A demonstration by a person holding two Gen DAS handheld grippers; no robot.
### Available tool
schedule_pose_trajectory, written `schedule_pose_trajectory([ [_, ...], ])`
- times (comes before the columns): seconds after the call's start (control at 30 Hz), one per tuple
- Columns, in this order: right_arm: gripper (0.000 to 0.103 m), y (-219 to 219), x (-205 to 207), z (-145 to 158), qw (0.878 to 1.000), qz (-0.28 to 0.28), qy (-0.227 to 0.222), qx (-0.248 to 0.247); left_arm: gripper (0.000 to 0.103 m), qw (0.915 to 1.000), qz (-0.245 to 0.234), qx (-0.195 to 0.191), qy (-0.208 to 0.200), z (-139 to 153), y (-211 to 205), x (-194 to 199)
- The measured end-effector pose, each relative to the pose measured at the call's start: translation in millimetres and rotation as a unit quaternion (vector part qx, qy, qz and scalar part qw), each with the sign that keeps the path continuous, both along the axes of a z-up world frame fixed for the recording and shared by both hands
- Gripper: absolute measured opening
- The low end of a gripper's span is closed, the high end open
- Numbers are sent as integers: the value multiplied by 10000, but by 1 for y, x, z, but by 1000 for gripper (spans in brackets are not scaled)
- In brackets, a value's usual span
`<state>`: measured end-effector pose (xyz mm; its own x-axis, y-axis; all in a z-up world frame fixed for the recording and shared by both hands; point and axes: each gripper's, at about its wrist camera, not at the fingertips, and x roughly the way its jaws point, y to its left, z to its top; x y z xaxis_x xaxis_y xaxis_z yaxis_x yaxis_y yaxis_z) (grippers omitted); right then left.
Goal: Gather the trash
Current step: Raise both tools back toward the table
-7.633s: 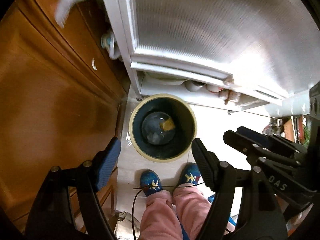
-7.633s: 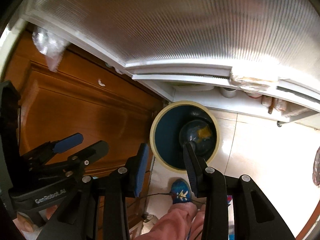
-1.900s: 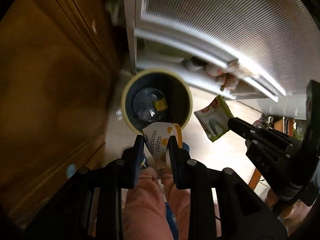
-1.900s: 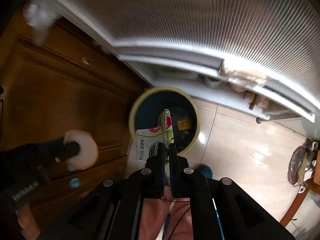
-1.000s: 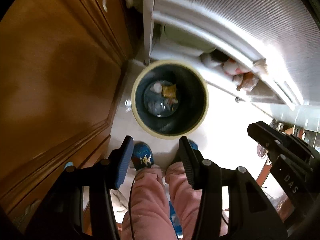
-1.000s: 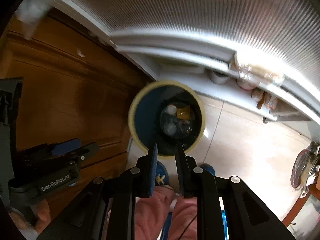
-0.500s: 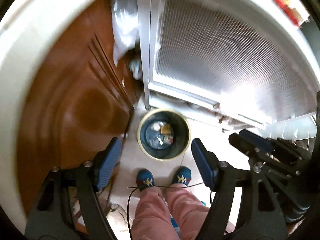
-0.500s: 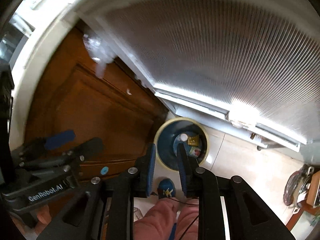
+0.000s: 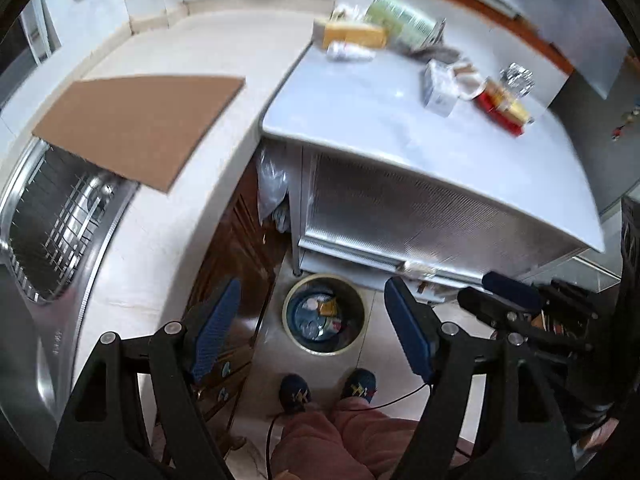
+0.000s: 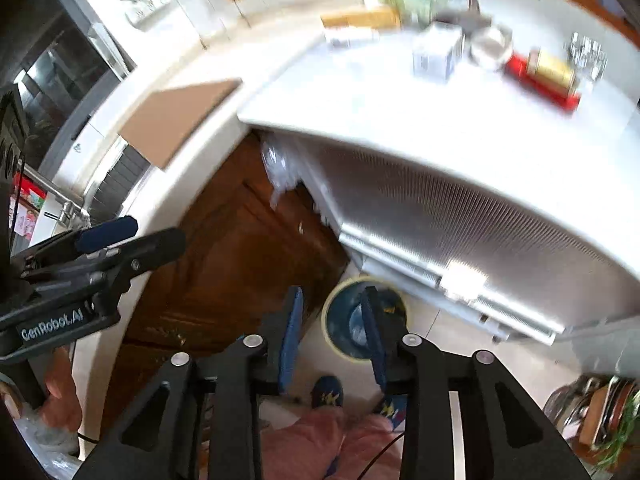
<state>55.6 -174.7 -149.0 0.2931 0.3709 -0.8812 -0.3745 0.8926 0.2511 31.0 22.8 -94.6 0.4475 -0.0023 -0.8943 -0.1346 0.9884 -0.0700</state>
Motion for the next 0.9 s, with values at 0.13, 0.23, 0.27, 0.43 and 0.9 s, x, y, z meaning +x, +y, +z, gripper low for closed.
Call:
schedule_pose_trajectory([
  [0.13,34,-5,-1,38,9994,-51,-347,51,75,9996,-133,-1,-245,28,-1,-6],
  [0.23,34,-6,0,67,9983,-139,-557,121,75,9988,-225,65,-424,44,-3,-8],
  [0.27,34,-8,1,72,9978,-166,-629,143,75,9985,-258,80,-482,51,-2,-8],
  [0.43,34,-6,0,111,9937,-449,-994,255,75,9960,-438,48,-782,78,3,-3],
  [0.9,35,-13,8,166,9719,-1549,-1738,337,75,9884,-970,-46,-1168,116,35,41],
])
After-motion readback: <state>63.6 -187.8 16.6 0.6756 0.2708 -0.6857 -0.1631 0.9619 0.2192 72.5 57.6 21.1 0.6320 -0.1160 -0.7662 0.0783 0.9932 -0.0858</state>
